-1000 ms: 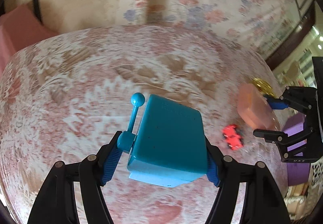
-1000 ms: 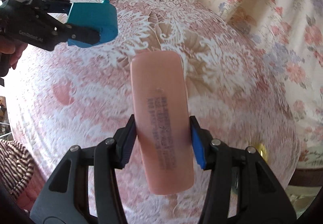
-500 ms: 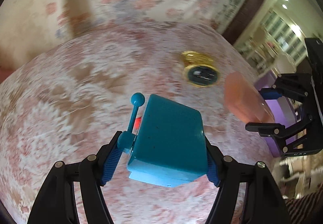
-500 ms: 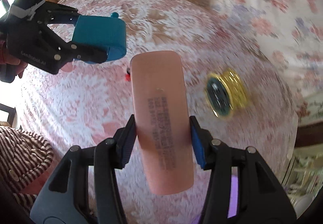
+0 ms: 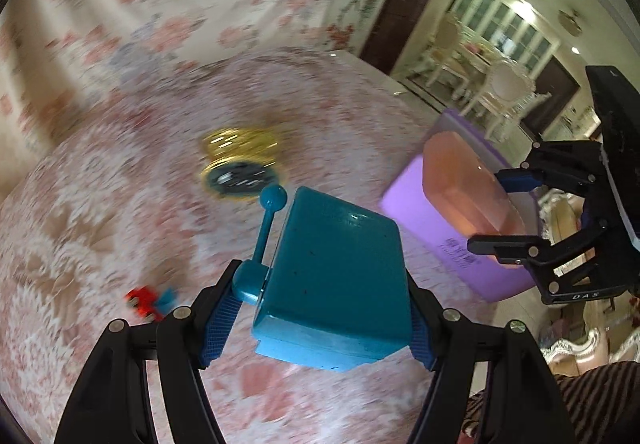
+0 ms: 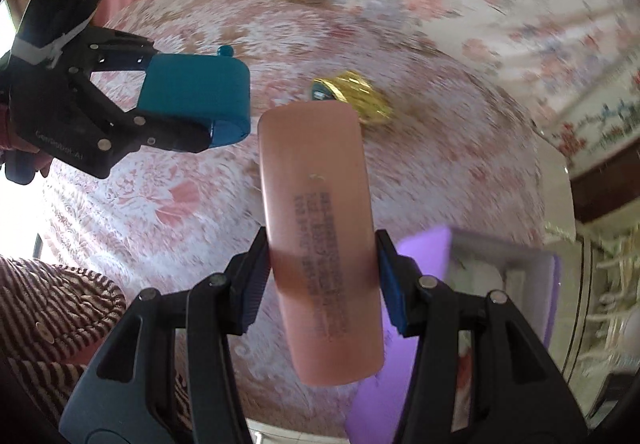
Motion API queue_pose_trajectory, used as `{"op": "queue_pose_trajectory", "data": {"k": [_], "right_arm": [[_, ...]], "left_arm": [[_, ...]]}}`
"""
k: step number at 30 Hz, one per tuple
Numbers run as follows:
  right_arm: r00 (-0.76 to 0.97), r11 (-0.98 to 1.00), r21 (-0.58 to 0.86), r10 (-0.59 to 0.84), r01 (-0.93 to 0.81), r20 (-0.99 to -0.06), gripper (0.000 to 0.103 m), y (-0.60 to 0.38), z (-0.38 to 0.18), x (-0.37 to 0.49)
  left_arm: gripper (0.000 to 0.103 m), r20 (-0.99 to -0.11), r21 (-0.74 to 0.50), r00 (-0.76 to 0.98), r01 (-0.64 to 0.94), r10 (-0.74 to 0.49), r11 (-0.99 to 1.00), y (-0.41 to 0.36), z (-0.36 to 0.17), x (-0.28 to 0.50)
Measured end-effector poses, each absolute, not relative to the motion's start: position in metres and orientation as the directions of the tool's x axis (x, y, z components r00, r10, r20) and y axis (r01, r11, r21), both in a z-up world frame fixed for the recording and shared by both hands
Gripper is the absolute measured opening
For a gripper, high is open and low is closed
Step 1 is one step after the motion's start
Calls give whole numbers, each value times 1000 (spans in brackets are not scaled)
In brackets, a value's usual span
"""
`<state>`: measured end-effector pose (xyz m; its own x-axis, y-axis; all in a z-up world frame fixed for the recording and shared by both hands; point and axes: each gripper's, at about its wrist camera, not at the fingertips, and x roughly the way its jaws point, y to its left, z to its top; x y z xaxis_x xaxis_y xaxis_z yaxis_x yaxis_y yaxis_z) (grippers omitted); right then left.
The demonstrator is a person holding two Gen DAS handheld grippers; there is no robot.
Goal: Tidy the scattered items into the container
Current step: 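Carry the toy box and pencil case with both grippers over the purple-rimmed box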
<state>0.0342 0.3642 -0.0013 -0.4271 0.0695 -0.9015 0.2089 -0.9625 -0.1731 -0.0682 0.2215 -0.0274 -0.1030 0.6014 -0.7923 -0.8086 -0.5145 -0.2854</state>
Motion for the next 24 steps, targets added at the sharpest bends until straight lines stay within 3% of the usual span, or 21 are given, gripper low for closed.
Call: {"op": "queue_pose_trajectory", "data": {"k": [13, 19, 24], "right_arm": [[-432, -994, -95, 110, -55, -895, 53, 498, 0, 114], [-412, -992, -110, 126, -64, -903, 53, 546, -9, 134], [-366, -987, -156, 136, 25, -921, 53, 576, -24, 142]], "left_arm": [[71, -773, -310, 12, -880, 635, -361, 360, -9, 8], [71, -777, -303, 41, -899, 628, -316, 413, -9, 41], [71, -785, -296, 53, -907, 617, -298, 445, -13, 61]]}}
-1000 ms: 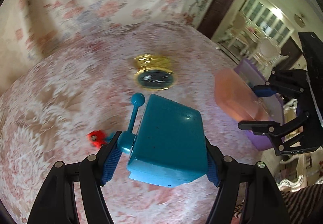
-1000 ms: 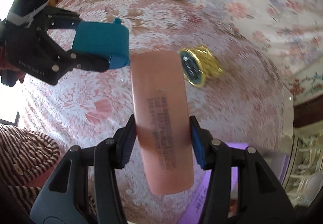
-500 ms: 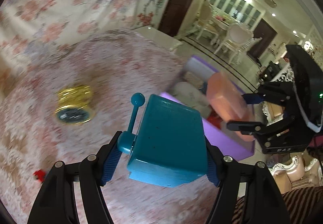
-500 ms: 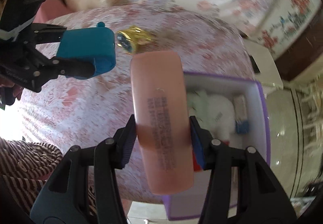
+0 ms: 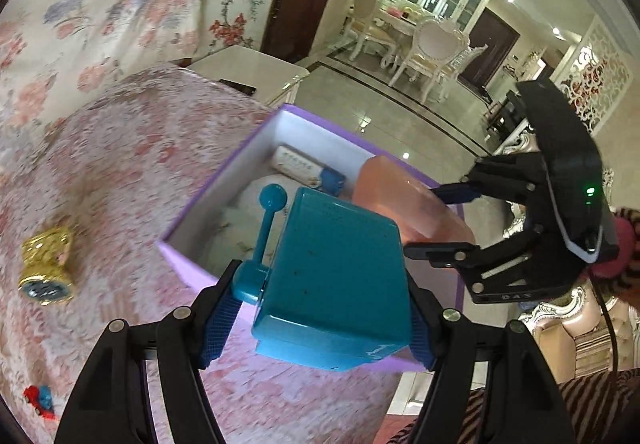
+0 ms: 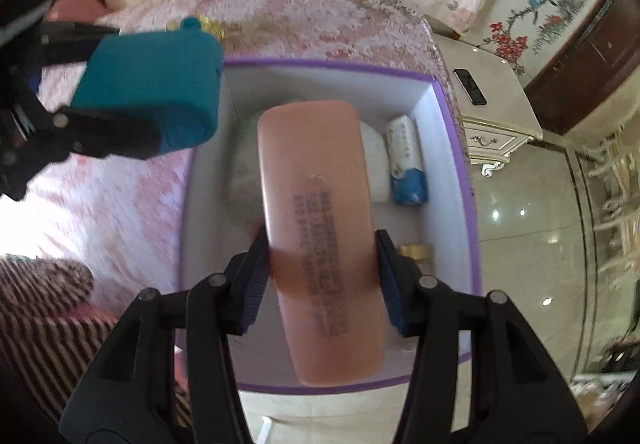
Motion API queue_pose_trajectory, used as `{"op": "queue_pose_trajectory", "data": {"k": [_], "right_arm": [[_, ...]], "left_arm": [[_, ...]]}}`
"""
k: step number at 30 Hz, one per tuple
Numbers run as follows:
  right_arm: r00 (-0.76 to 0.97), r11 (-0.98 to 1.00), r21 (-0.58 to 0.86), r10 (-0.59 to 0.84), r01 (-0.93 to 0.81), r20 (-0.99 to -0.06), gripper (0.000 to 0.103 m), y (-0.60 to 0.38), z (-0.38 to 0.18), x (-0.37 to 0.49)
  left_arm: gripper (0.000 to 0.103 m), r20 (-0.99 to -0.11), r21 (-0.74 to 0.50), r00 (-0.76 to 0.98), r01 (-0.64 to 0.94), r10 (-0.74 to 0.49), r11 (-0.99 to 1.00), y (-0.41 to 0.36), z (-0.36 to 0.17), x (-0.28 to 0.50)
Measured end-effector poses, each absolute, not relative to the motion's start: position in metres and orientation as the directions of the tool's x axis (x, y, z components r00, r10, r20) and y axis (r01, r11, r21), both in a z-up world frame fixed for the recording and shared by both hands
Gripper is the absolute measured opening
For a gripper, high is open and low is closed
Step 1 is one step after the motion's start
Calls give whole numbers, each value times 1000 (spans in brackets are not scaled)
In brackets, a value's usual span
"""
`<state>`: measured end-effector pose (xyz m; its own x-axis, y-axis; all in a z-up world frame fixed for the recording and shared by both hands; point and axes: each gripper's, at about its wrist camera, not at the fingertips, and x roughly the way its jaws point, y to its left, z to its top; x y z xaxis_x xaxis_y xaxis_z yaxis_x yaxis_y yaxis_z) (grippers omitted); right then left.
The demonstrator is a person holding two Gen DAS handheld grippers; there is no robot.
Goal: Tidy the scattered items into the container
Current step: 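Carry the toy box and pencil case with both grippers over the purple-rimmed box, then lower the toy box and pencil case into the box with both grippers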
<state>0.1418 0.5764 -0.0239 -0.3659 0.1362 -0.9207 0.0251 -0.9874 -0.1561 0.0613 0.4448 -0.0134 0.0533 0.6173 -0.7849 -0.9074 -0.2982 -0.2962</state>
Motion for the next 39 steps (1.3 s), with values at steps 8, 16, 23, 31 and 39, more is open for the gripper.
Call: {"op": "queue_pose_trajectory", "data": {"k": [8, 16, 23, 31, 39], "right_arm": [[-304, -964, -206, 148, 166, -941, 53, 610, -47, 149], [-297, -959, -197, 131, 203, -946, 53, 626, -57, 156], [-310, -966, -177, 113, 187, -944, 52, 637, -60, 165], [-316, -964, -174, 105, 199, -943, 51, 638, -66, 166], [-306, -960, -168, 95, 222, -947, 51, 632, -72, 164]], "left_arm": [[71, -813, -290, 75, -913, 577, -289, 475, -28, 91], [71, -857, -284, 146, -934, 494, -218, 503, -49, 125], [71, -898, -300, 226, -942, 377, -151, 523, -79, 149], [71, -932, -288, 259, -954, 255, -84, 530, -105, 166], [71, -951, -273, 261, -961, 167, -50, 524, -127, 181]]}}
